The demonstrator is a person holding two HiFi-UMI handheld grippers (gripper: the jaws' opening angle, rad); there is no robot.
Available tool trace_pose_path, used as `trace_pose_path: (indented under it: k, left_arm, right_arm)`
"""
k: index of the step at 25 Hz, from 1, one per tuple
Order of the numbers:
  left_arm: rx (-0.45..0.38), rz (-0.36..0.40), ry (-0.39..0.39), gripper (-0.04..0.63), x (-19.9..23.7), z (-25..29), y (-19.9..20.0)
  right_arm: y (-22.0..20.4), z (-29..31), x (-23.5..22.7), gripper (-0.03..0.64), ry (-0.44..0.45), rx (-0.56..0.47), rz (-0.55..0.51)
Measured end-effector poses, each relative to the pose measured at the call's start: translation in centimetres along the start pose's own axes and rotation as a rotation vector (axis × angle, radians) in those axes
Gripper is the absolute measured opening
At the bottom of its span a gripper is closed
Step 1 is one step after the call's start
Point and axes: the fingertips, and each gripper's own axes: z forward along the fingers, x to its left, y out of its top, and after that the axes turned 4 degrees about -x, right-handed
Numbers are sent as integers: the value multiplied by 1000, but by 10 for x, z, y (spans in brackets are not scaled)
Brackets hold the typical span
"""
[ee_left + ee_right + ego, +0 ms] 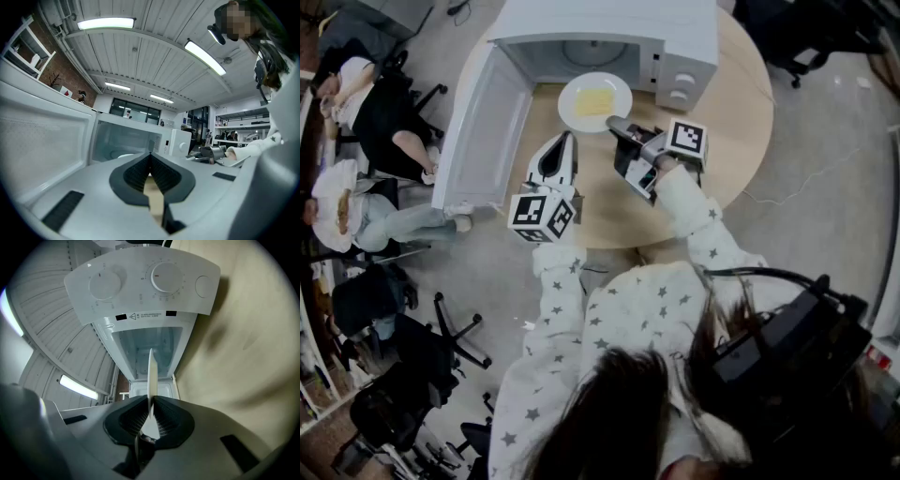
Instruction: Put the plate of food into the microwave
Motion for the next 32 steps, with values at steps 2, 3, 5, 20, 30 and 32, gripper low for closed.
trace_pose_path:
  k: [2, 3, 5, 20, 30, 32]
  left_arm:
    - [-2, -1, 5, 2, 0, 0, 0]
    - [-1, -1, 7, 2, 0, -1, 0]
    - [1, 0, 6, 2, -2, -1, -1]
    - [50, -34, -63, 2, -18, 19, -8]
    - [92, -55, -170, 2, -27, 45, -19]
    - [94, -75, -133, 2, -24, 42, -25]
  right_arm:
    - [0, 1, 0, 26, -3, 3, -2]
    - [-1, 1, -1, 26, -3, 4, -2]
    - [0, -2, -2, 26, -5, -1, 0]
    - [19, -11, -2, 26, -50, -120, 33]
    - [34, -16, -6, 26, -62, -210, 57]
    - [29, -12, -13, 26, -88, -169, 57]
